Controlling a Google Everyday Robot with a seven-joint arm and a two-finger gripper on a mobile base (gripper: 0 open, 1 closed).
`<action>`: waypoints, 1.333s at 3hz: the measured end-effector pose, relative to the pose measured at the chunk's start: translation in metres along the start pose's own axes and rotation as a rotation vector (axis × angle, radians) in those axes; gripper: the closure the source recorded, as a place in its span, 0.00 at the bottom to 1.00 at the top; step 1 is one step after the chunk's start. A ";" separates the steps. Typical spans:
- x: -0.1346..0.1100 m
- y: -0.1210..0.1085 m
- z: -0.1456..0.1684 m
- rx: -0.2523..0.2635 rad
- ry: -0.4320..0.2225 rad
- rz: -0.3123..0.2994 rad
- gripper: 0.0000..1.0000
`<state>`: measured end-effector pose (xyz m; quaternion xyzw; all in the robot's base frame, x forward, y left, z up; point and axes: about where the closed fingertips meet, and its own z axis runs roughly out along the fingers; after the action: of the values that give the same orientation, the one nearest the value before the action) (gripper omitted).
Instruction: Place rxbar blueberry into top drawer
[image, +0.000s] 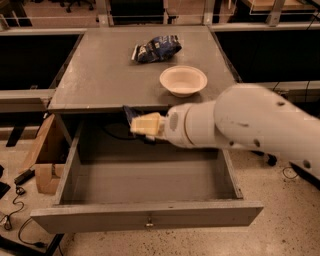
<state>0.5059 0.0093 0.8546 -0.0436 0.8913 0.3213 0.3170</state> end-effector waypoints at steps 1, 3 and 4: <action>0.027 -0.033 0.013 0.038 0.028 -0.011 1.00; 0.078 -0.100 0.041 0.192 0.131 0.013 1.00; 0.086 -0.112 0.047 0.264 0.157 -0.002 1.00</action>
Offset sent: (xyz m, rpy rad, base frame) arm -0.0079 -0.0471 -0.1377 -0.1979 0.1406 -0.0489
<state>0.4938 -0.0406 0.7146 -0.0276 0.9478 0.1963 0.2497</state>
